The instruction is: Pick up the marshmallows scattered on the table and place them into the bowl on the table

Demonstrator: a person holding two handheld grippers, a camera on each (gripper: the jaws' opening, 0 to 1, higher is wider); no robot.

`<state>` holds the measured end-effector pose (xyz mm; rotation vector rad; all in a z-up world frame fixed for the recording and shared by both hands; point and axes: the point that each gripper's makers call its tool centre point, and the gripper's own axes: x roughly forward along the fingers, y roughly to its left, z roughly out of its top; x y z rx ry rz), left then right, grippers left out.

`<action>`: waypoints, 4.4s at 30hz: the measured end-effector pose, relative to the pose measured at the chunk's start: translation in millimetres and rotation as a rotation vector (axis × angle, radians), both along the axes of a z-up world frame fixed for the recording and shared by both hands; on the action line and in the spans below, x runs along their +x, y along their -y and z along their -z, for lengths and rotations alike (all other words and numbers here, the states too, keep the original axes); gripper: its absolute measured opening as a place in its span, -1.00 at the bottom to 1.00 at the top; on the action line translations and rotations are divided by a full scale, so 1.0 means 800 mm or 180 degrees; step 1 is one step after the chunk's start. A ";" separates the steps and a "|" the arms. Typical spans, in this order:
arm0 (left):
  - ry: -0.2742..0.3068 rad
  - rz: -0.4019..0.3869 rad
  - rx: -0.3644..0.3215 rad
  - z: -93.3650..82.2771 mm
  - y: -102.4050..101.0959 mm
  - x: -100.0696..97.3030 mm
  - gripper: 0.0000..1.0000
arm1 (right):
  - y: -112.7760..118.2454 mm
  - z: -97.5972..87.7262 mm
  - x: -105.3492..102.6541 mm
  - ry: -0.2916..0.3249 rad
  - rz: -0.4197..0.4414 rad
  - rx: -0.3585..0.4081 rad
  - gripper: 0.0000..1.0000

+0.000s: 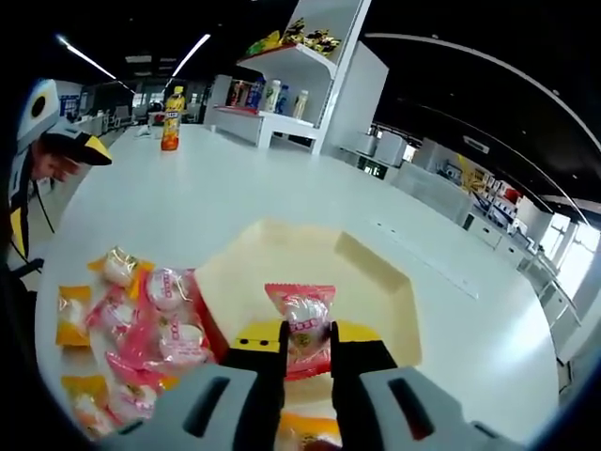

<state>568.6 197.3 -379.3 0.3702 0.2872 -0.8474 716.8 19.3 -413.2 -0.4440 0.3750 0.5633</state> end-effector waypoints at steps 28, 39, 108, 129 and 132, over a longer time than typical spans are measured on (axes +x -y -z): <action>0.0022 0.0022 -0.0005 -0.002 0.002 -0.002 0.81 | 0.005 -0.006 0.001 0.0049 0.0080 0.0065 -0.47; 0.0021 0.0020 -0.0006 -0.002 0.002 -0.003 0.81 | 0.010 -0.011 0.002 0.0074 0.0184 0.0145 -0.18; 0.0063 0.0026 -0.0016 -0.008 0.000 -0.009 0.81 | 0.043 -0.044 -0.033 0.0146 0.0403 0.0448 0.94; 0.0115 0.0045 -0.0047 -0.012 0.000 -0.019 0.81 | 0.070 -0.085 -0.171 0.0294 0.0210 0.0674 0.94; 0.0104 0.0029 -0.0033 -0.010 -0.002 -0.021 0.81 | 0.079 -0.088 -0.188 0.0318 0.0239 0.0647 0.94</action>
